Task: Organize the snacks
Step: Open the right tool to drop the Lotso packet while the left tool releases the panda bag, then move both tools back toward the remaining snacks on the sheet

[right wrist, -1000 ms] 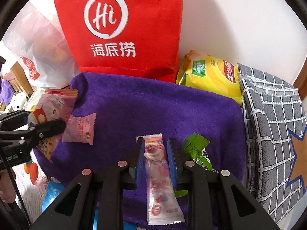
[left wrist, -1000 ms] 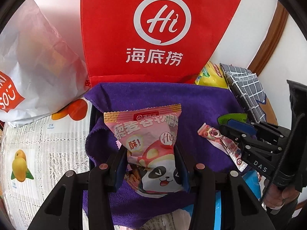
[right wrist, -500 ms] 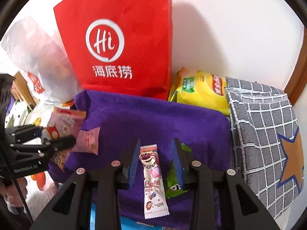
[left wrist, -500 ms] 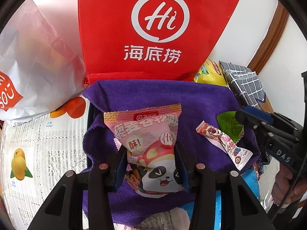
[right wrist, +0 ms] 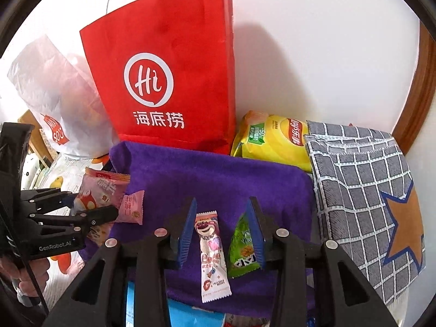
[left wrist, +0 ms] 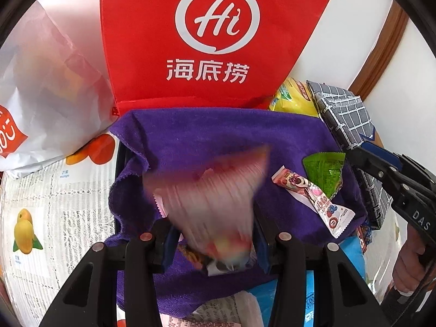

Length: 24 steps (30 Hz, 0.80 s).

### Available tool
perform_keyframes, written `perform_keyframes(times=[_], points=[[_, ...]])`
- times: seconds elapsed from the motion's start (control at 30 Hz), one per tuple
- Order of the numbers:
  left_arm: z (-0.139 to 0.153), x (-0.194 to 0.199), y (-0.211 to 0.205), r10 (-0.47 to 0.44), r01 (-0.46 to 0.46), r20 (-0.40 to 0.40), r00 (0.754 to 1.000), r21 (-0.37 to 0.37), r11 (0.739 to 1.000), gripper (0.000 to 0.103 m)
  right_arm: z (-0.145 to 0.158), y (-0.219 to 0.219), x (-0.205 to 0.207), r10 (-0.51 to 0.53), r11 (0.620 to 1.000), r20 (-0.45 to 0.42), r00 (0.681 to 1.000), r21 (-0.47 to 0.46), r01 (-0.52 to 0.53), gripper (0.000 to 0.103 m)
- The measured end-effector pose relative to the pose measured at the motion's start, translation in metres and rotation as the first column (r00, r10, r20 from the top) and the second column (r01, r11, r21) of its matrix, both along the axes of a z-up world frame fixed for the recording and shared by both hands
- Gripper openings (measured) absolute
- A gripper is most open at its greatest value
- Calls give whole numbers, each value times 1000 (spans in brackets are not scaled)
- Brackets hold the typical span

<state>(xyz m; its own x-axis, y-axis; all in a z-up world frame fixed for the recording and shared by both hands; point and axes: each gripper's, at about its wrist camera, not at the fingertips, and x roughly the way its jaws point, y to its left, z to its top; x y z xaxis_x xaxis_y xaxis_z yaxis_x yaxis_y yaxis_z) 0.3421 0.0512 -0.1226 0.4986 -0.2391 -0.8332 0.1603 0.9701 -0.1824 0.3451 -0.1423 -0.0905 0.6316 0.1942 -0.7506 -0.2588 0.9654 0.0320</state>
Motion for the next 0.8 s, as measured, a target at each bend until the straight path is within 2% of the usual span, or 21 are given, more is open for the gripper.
perform_keyframes(times=[0.07, 0.17, 0.43, 0.8], points=[[1, -1, -1, 2, -2, 0, 1000, 2, 1000, 58, 0, -3, -3, -5, 1000, -1, 1000, -4, 5, 38], [6, -4, -2, 0, 0, 14, 1000, 0, 1000, 62, 3, -8, -10, -17, 1000, -1, 1000, -15, 17, 38], [34, -20, -6, -22, 24, 62, 998, -32, 999, 66, 11, -24, -35, -56, 998, 0, 998, -30, 56, 38], [84, -60, -18, -65, 73, 179, 982, -39, 997, 67, 26, -46, -84, -134, 991, -3, 991, -27, 134, 40]])
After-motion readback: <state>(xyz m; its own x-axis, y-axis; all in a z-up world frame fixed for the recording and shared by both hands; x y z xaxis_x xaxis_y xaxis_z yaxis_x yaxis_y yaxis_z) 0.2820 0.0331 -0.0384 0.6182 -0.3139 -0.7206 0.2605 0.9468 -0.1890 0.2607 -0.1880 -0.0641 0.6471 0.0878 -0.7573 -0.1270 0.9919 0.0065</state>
